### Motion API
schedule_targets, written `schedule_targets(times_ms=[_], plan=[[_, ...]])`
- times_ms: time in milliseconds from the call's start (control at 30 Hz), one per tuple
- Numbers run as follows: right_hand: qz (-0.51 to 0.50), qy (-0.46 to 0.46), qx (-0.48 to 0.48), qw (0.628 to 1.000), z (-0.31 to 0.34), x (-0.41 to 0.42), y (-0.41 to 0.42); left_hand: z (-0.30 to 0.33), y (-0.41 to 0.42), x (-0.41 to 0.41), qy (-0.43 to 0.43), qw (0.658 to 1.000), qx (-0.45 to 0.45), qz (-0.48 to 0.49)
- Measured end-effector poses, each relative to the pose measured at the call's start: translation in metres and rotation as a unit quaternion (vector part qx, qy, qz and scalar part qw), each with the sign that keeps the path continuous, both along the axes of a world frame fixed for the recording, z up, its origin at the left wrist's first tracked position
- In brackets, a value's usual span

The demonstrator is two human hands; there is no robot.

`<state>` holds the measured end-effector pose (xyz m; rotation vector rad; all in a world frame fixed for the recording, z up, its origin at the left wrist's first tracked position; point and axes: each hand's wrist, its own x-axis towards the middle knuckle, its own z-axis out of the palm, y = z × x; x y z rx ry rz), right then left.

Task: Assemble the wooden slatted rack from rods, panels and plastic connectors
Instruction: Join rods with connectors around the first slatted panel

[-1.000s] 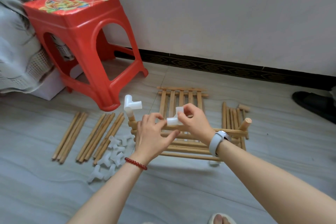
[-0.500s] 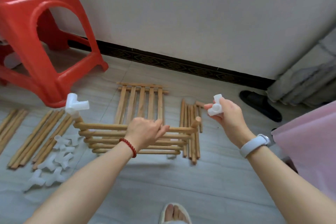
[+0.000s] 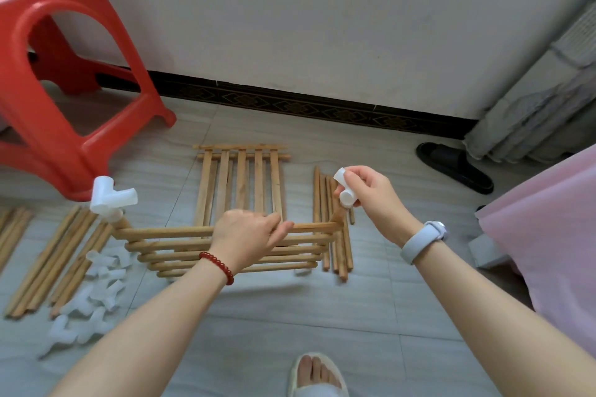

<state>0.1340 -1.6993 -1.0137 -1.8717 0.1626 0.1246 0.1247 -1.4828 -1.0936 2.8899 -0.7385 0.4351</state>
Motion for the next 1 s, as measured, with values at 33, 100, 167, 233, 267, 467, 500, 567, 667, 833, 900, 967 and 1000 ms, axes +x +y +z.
schedule_targets(times_ms=[33, 100, 167, 233, 267, 467, 500, 567, 667, 833, 900, 967, 1000], plan=[[0.008, -0.006, -0.016, 1.0, 0.001, -0.001, 0.001, 0.001, 0.0, -0.001, 0.004, 1.0, -0.002, 0.001], [0.027, -0.017, -0.032, 0.999, 0.003, -0.002, 0.001, 0.001, 0.001, -0.001, 0.004, 1.0, -0.001, 0.003], [0.038, -0.011, -0.031, 0.999, 0.005, -0.003, -0.001, 0.001, 0.001, -0.001, 0.0, 1.0, -0.001, 0.004], [0.041, 0.017, 0.0, 0.999, 0.008, -0.002, -0.005, 0.001, 0.001, -0.002, 0.003, 1.0, 0.008, 0.007], [0.039, 0.032, 0.02, 0.999, 0.01, -0.001, -0.006, 0.001, 0.001, -0.002, 0.005, 1.0, 0.012, 0.008], [0.004, 0.057, -0.016, 0.998, 0.01, 0.007, -0.01, 0.002, 0.0, 0.0, 0.019, 1.0, 0.016, 0.004], [0.002, 0.053, -0.032, 0.998, 0.009, 0.008, -0.007, 0.002, -0.001, 0.0, 0.022, 1.0, 0.014, 0.003], [0.009, 0.035, -0.078, 0.996, 0.007, 0.009, -0.002, 0.002, -0.001, 0.0, 0.028, 1.0, 0.011, 0.002], [0.014, 0.012, -0.146, 0.989, 0.001, 0.008, 0.005, 0.002, 0.0, -0.001, 0.03, 0.999, 0.013, 0.002], [0.019, 0.008, -0.085, 0.996, -0.004, 0.001, 0.007, 0.002, 0.004, -0.001, 0.034, 0.999, 0.014, 0.004], [0.026, 0.037, 0.009, 0.999, -0.002, -0.002, 0.0, 0.001, 0.004, -0.001, 0.029, 0.999, 0.014, 0.003], [0.042, 0.066, 0.086, 0.993, 0.001, -0.004, -0.009, 0.0, 0.003, -0.001, 0.03, 0.999, 0.013, -0.001], [0.052, 0.068, 0.09, 0.992, 0.002, -0.004, -0.012, 0.001, 0.002, -0.002, 0.031, 0.999, 0.012, -0.003]])
